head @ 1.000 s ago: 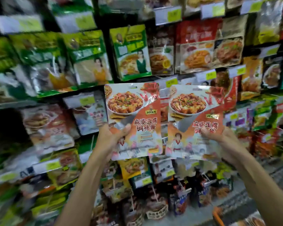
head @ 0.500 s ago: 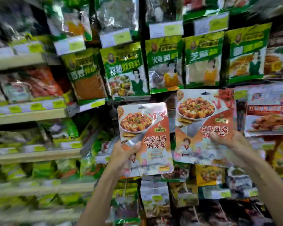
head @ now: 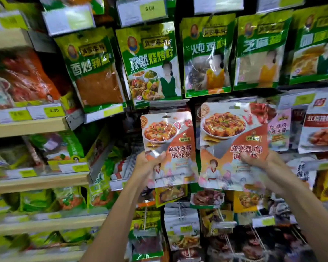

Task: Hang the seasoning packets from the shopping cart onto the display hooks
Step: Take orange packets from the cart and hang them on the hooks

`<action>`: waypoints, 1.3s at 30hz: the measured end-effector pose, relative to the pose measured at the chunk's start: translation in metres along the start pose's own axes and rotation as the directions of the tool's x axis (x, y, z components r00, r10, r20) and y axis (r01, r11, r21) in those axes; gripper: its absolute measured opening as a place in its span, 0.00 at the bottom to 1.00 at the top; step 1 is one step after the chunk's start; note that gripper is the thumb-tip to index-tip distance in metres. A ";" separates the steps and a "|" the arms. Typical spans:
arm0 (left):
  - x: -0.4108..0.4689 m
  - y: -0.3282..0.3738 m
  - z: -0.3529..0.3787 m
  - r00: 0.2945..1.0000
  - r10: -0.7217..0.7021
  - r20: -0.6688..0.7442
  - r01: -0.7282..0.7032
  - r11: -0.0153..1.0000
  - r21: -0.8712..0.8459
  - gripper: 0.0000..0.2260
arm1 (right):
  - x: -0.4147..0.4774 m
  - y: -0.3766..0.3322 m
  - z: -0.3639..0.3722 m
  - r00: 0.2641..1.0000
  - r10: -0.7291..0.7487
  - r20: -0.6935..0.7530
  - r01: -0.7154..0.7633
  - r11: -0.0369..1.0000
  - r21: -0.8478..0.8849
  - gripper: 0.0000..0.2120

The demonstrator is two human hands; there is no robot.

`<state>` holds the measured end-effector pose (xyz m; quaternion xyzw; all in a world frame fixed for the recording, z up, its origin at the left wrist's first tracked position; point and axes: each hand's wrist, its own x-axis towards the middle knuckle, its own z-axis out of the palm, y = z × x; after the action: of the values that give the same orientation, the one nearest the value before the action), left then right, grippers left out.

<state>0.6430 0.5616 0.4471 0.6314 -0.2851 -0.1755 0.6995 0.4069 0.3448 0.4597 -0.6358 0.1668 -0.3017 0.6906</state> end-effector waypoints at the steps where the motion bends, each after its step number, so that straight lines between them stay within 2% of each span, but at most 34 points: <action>1: 0.006 0.000 0.000 1.000 0.006 -0.002 -0.006 1.000 0.017 0.03 | 0.003 0.002 0.000 1.000 0.000 -0.001 0.000 1.000 0.001 0.22; 5: 0.025 -0.005 0.000 0.999 0.019 0.034 -0.020 1.000 0.023 0.05 | 0.017 0.007 -0.003 1.000 -0.004 -0.012 0.004 1.000 0.013 0.18; 8: 0.035 -0.011 0.002 0.999 0.014 0.031 -0.015 1.000 0.019 0.07 | 0.024 0.009 -0.004 1.000 -0.003 0.000 0.003 1.000 0.026 0.18; 11: 0.042 -0.017 0.003 1.000 0.000 0.013 0.000 1.000 0.009 0.06 | 0.029 0.010 -0.003 1.000 0.003 0.017 -0.004 0.999 0.049 0.19; 16: 0.048 -0.027 0.003 0.999 -0.035 -0.002 0.035 0.999 0.031 0.12 | 0.032 0.015 -0.001 0.999 0.014 0.037 -0.017 0.997 0.078 0.17; 22: 0.067 -0.036 0.007 0.996 -0.065 -0.064 0.070 0.994 0.079 0.13 | 0.032 0.020 -0.002 0.999 0.021 0.033 -0.025 0.993 0.118 0.17; 27: 0.086 -0.049 0.010 0.981 -0.122 -0.152 0.139 0.985 0.102 0.22 | 0.028 0.022 0.002 0.999 0.023 0.037 -0.027 0.995 0.094 0.18; 30: 0.087 -0.049 0.013 0.980 -0.083 -0.179 0.108 0.985 0.135 0.25 | 0.026 0.023 0.004 0.998 0.032 0.048 -0.036 0.995 0.093 0.20; 33: 0.077 -0.048 0.016 0.981 0.037 -0.190 0.010 0.971 0.240 0.12 | 0.025 0.023 0.006 0.997 0.033 0.064 -0.040 0.993 0.107 0.17; 34: 0.071 -0.047 0.017 0.970 0.090 -0.225 -0.019 0.954 0.299 0.10 | 0.024 0.023 0.007 0.998 0.031 0.061 -0.038 0.993 0.107 0.17; 37: 0.045 -0.043 0.016 0.875 0.295 -0.385 -0.083 0.873 0.481 0.10 | 0.023 0.022 0.012 0.998 0.031 0.060 -0.038 0.992 0.117 0.17; 39: 0.022 -0.036 0.019 0.810 0.373 -0.453 -0.117 0.860 0.497 0.13 | 0.022 0.021 0.018 0.997 0.026 0.067 -0.033 0.993 0.116 0.15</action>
<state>0.6528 0.5280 0.4160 0.7544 -0.1923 0.1721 0.6036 0.4388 0.3448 0.4452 -0.6012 0.1357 -0.2799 0.7361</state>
